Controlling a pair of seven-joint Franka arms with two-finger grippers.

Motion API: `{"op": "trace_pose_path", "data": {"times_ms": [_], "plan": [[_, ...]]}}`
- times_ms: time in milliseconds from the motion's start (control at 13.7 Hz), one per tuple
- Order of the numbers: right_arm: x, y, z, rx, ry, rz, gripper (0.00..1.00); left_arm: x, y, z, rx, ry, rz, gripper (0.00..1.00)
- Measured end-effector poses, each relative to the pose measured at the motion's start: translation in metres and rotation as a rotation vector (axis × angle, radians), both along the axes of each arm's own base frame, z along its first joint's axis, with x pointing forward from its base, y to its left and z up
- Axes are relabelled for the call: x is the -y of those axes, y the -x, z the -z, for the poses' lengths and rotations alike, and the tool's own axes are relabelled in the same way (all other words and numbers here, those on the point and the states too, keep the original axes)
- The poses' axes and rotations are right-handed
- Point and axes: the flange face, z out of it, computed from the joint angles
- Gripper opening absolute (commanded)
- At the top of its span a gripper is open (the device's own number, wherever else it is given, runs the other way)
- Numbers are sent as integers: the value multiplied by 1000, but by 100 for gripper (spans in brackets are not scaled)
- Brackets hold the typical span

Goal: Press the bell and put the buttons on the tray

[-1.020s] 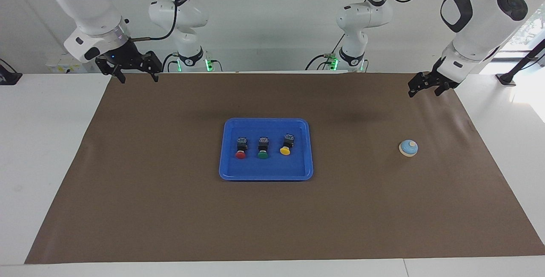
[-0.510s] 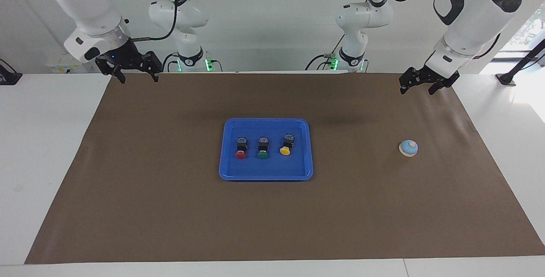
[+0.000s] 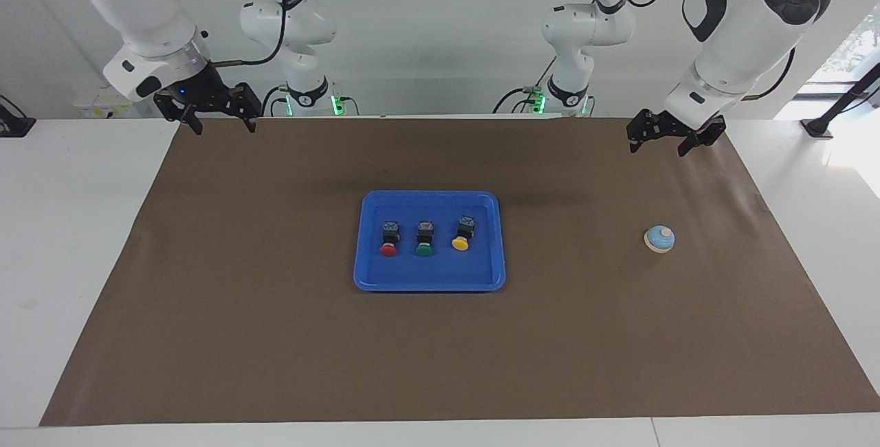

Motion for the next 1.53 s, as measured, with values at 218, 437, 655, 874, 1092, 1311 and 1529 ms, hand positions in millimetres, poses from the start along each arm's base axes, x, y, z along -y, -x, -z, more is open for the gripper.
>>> {"op": "trace_pose_path", "data": {"times_ms": [218, 437, 655, 874, 1092, 1311, 1529], "plan": [[0, 0, 0, 0, 0, 0, 100, 0, 0, -2, 4, -1, 0, 100], [0, 0, 0, 0, 0, 0, 100, -1, -1, -5, 10, -1, -1, 100], [0, 0, 0, 0, 0, 0, 100, -2, -2, -11, 24, 1, -4, 100], [0, 0, 0, 0, 0, 0, 100, -2, -3, -17, 37, 2, -5, 100], [0, 0, 0, 0, 0, 0, 100, -2, -3, -17, 28, 1, -5, 100], [0, 0, 0, 0, 0, 0, 100, -3, -4, -16, 26, -2, -14, 100], [0, 0, 0, 0, 0, 0, 100, -4, -4, -16, 25, -4, -29, 100]]}}
